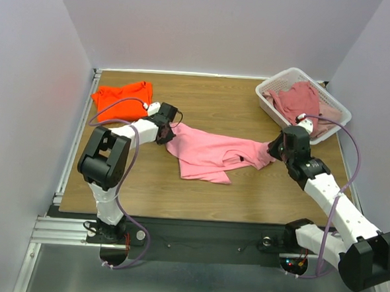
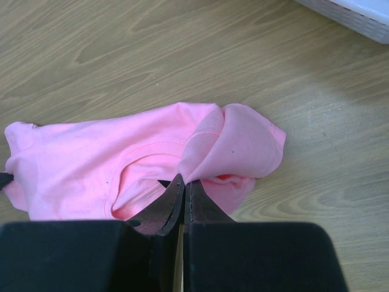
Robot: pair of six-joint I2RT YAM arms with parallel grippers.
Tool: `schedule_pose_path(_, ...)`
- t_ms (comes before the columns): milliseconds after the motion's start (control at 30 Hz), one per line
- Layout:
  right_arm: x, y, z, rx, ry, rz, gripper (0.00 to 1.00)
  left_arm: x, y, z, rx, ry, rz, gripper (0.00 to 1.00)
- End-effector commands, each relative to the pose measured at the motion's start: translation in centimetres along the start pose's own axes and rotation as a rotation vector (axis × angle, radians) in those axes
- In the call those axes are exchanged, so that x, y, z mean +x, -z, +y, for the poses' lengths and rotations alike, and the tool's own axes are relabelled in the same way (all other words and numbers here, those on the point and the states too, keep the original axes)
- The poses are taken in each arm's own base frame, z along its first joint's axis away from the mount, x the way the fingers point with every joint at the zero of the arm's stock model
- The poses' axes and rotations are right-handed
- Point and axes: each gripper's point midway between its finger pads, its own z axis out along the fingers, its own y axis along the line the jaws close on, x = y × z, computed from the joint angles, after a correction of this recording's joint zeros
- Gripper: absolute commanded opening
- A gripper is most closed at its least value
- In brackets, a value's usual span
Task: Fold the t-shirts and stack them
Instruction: Flatten the tshirt out
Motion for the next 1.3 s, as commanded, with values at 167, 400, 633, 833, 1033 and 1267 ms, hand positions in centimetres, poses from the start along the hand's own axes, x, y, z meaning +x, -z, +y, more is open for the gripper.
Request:
schedule_pose_path(167,-7.6,4.2,3.7,-0.128,-0.013,-0.194,0.0,-6.1,14.3,-3.2,0.309,-0.017,-0.117,0.0)
schedule_pose_path(400,-16.1,12.8,6.9,-0.263,-0.035,-0.398,0.0,-14.0,31.9,-1.5,0.54,0.101,-0.438,0.0)
schedule_pose_path(633,-23.5,24.1,8.1,-0.393,-0.092,-0.622,0.0,-17.7,46.1,2.6,0.69,0.18,-0.66,0.0)
schedule_pose_path(833,-26.9,29.7,9.8,-0.501,-0.069,-0.715,0.0,-19.5,50.7,5.0,0.685,0.232,-0.763,0.0)
schedule_pose_path(1033,-27.5,26.5,11.9,-0.489,-0.026,-0.652,0.0,-20.8,49.0,3.6,0.639,0.228,-0.766,0.0)
schedule_pose_path(1267,-29.3,18.0,15.2,-0.386,0.037,-0.576,0.0,-26.0,43.5,1.0,0.496,0.19,-0.766,0.0)
